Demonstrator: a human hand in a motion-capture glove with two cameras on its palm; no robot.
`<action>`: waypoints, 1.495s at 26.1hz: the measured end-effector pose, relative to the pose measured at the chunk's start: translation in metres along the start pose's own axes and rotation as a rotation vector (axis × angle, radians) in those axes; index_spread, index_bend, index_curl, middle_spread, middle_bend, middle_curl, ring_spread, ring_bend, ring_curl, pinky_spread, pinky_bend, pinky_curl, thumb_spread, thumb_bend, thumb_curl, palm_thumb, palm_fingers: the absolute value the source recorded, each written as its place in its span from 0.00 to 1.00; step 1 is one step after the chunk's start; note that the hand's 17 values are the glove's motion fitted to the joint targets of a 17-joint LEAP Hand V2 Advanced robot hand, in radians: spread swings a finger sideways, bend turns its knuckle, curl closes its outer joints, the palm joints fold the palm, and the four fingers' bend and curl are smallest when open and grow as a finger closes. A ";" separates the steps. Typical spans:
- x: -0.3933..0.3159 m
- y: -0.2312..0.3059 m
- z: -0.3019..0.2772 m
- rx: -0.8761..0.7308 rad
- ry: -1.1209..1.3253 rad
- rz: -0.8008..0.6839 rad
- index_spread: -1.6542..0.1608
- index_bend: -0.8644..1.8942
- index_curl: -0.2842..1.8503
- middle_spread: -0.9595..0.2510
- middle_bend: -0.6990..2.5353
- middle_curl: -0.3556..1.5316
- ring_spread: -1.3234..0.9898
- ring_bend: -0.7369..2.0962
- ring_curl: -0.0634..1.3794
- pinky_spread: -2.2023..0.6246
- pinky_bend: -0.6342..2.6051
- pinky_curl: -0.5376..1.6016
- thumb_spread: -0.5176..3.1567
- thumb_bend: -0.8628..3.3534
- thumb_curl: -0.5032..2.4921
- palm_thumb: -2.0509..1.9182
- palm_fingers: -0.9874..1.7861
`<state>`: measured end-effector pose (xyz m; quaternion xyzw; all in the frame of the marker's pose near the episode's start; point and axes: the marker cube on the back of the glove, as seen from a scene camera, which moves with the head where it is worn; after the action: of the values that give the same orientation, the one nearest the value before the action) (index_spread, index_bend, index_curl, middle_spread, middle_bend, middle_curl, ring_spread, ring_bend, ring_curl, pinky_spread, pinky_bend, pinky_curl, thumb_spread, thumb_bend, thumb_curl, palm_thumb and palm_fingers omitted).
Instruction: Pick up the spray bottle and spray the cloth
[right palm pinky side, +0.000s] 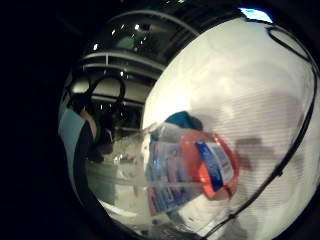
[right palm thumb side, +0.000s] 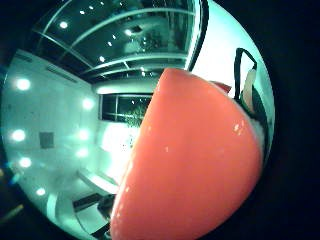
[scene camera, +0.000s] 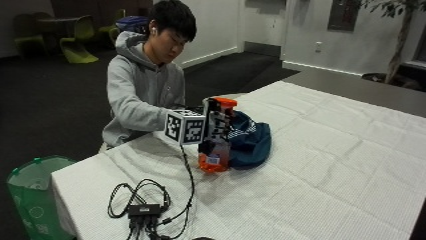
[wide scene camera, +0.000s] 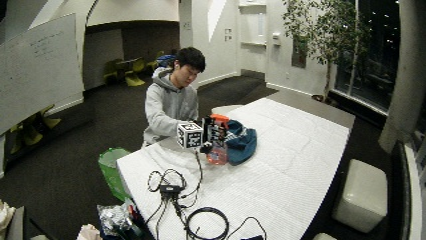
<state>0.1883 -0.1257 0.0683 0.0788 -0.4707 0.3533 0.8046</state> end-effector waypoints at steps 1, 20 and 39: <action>-0.004 -0.003 0.004 -0.076 0.044 -0.007 0.81 0.43 0.30 0.72 0.39 0.43 0.52 0.49 0.33 0.73 0.32 0.41 0.30 0.23 0.33 0.75 0.86; -0.097 0.051 0.131 -1.038 1.161 0.021 0.81 0.47 0.36 0.69 0.40 0.45 0.50 0.51 0.35 0.69 0.33 0.43 0.25 0.20 0.37 0.76 0.86; -0.129 0.070 0.158 -0.985 1.451 0.038 0.81 0.47 0.38 0.70 0.40 0.45 0.50 0.51 0.36 0.69 0.33 0.43 0.24 0.20 0.40 0.76 0.86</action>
<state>-0.0072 -0.2098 0.0348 -0.5295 0.0567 0.0864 0.8420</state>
